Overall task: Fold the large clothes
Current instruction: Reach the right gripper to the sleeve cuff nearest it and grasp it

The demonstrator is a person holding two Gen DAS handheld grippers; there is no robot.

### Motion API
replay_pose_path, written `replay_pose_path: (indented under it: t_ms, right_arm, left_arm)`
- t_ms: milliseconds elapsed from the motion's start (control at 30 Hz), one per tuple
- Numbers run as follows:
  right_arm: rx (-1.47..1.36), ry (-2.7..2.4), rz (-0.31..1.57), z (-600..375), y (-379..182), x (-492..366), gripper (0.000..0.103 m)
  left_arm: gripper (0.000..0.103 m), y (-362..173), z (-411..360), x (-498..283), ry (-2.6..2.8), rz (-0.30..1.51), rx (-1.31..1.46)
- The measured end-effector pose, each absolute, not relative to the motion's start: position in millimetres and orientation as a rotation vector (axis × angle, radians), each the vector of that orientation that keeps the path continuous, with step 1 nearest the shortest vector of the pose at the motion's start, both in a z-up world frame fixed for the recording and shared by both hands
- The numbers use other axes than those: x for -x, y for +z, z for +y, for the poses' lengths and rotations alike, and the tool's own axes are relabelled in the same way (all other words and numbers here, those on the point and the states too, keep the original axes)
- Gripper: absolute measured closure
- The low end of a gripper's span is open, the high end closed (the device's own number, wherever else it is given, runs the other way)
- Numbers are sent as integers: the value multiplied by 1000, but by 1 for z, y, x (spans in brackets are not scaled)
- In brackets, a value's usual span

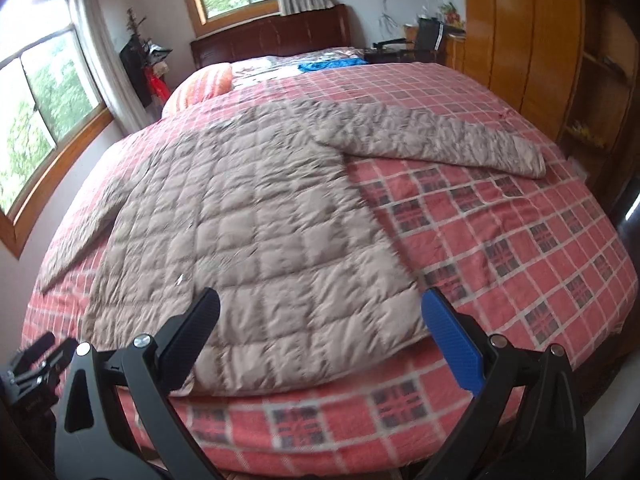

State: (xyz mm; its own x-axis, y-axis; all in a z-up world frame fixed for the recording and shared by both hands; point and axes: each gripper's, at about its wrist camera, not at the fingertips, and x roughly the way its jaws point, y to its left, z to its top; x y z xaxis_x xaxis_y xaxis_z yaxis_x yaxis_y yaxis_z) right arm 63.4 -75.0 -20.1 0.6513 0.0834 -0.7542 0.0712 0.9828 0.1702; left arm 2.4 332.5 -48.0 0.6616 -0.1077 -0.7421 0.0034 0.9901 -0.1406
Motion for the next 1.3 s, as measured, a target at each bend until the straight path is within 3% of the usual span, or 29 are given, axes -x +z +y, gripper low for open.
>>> replay_pose_path:
  t_ms: [233, 633, 833, 1133, 1200, 1267, 1300]
  right_arm:
    - [-241, -159, 876, -187, -29, -136, 3]
    - [-502, -364, 997, -416, -80, -249, 3]
    - [-550, -390, 1068, -456, -112, -270, 3]
    - [-579, -325, 1101, -475, -130, -295, 3]
    - [-585, -325, 1113, -473, -135, -301, 6]
    - [-619, -309, 1117, -473, -142, -307, 20]
    - [-626, -310, 1123, -473, -146, -311, 22]
  left_arm:
    - [8, -42, 301, -83, -43, 825, -29]
    - [11, -51, 215, -267, -165, 963, 58]
    - [33, -88, 180, -334, -224, 1119, 98]
    - [50, -126, 188, -384, -248, 1187, 246]
    - [54, -129, 192, -386, -265, 1178, 258]
    - [58, -130, 197, -386, -289, 1170, 268]
    - [59, -130, 200, -386, -301, 1170, 276]
